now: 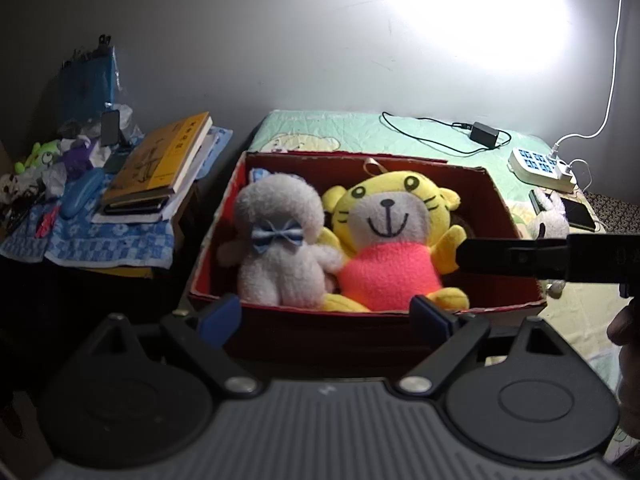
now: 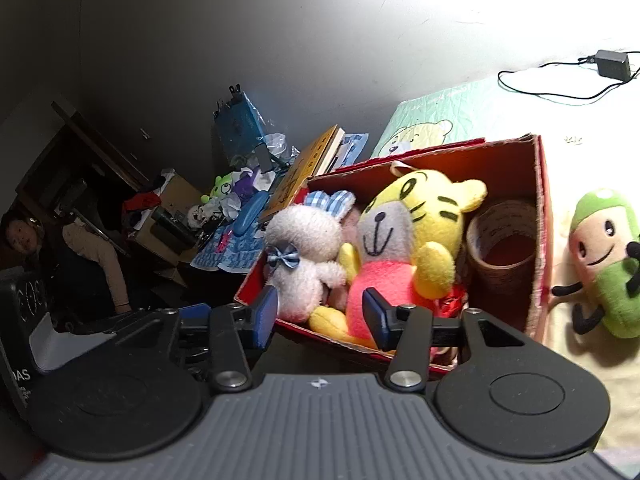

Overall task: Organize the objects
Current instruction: 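Move the right tool toward the green bean-shaped plush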

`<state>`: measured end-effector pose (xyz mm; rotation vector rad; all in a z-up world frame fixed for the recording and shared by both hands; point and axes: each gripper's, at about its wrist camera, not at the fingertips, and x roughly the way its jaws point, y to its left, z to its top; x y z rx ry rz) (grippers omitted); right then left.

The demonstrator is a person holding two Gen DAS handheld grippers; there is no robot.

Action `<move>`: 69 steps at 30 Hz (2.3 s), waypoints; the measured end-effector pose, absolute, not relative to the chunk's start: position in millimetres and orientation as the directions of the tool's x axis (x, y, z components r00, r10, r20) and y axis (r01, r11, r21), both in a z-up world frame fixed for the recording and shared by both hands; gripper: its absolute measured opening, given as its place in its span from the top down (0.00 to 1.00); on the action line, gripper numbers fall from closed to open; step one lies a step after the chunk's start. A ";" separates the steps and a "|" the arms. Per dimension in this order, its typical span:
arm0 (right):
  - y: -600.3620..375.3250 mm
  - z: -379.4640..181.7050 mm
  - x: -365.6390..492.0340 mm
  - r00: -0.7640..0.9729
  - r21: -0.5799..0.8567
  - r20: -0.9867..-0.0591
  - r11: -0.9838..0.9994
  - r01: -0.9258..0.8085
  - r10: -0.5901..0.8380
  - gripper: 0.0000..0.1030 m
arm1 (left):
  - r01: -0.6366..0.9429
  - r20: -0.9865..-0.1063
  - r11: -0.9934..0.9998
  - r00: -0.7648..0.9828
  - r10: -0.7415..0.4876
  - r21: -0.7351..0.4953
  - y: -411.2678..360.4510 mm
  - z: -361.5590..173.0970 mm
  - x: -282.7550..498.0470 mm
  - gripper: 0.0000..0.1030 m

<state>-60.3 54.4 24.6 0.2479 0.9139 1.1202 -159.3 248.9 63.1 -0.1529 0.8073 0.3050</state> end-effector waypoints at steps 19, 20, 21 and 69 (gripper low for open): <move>-53.2 8.1 -24.6 0.338 0.520 -0.592 0.667 -0.534 0.732 0.48 | -0.188 -0.738 0.982 0.661 0.135 0.012 157.8 64.7 -111.6 0.10; -56.7 7.1 -24.1 0.345 0.518 -0.596 0.675 -0.525 0.725 0.48 | -0.171 -0.738 0.985 0.663 0.124 0.012 153.0 64.3 -109.8 0.10; -60.3 6.2 -24.0 0.352 0.515 -0.602 0.685 -0.516 0.717 0.48 | -0.153 -0.739 0.988 0.665 0.112 0.011 148.4 63.8 -108.0 0.10; -114.0 -50.9 57.5 0.236 0.587 -0.612 0.634 -0.503 0.754 0.53 | 0.287 -0.848 0.955 0.523 -0.086 0.080 -1.0 -41.6 -37.8 0.10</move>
